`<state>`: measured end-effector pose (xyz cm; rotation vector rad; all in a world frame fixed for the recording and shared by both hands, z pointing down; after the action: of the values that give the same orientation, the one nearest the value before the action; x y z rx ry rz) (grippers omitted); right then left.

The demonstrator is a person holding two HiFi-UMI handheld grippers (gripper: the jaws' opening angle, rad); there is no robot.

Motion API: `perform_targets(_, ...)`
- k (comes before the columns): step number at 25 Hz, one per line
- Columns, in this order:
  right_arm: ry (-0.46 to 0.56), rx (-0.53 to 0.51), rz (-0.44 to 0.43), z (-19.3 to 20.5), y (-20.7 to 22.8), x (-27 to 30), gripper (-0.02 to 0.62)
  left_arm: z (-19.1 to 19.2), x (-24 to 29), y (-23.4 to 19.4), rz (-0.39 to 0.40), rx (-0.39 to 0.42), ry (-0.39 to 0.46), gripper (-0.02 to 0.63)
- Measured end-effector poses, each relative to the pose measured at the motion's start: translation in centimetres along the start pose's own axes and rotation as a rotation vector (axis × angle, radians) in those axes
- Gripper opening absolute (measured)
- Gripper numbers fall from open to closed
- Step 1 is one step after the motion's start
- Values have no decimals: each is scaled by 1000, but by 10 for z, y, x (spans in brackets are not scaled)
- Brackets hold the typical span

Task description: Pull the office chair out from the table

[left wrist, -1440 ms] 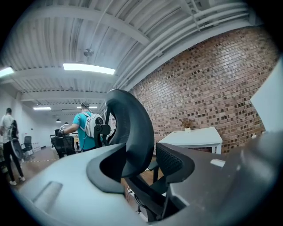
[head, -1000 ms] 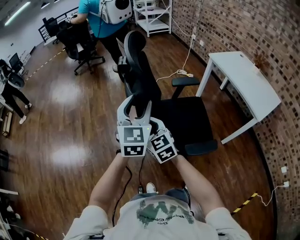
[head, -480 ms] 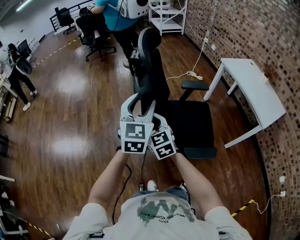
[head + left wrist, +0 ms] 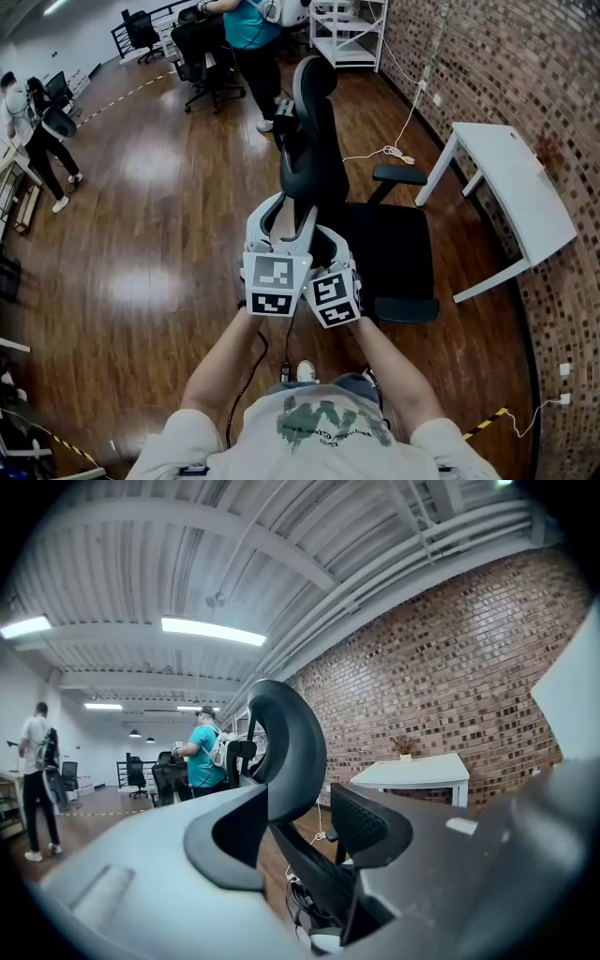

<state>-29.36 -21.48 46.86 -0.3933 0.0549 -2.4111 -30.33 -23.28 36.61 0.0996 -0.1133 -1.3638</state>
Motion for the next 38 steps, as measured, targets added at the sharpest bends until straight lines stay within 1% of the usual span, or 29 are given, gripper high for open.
perform_targets(2,28,-5,14,-6,-2,-10,240,1,-8,-2,-6,-20,1,231)
perform_targets(5,81,60,28,-19,-4,-21,220,4,-19,-14,-23,-51,-1,231)
perform_targets(8,100,94,32,-21,-10,-37,185,12,-35,-18,-37,-92,-20,230)
perform_targets(11,124,97,18,-23,-18,-57,130,15,-50,-13,-48,-131,-27,224)
perform_targets(15,151,81,6,-33,-32,-83,53,12,-73,-9,-72,-155,-21,205)
perform_targets(17,158,77,-4,-38,-40,-99,10,8,-88,-6,-79,-166,-23,185)
perform_targets(19,163,85,-17,-39,-49,-113,5,5,-102,-1,-82,-178,-27,148)
perform_targets(24,166,81,-48,-37,-60,-136,5,6,-124,13,-95,-180,-11,26)
perform_targets(27,175,97,-48,-34,-59,-149,5,8,-132,25,-88,-172,-20,23)
perform_targets(31,189,103,-58,-35,-66,-153,5,11,-144,28,-99,-165,-36,17)
perform_targets(38,222,96,-77,-44,-77,-159,5,3,-157,33,-102,-141,-24,17)
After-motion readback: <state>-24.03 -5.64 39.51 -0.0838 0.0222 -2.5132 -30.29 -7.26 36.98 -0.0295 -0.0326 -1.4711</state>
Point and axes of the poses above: the fingertips, and each gripper's own axes: x forward along the fingers, y to its right, z out of its underside, the point moved 2 cm from there along -x, backward along the fingers, and after that the axes turned 13 degrees about -z, right-handed, at the moved point
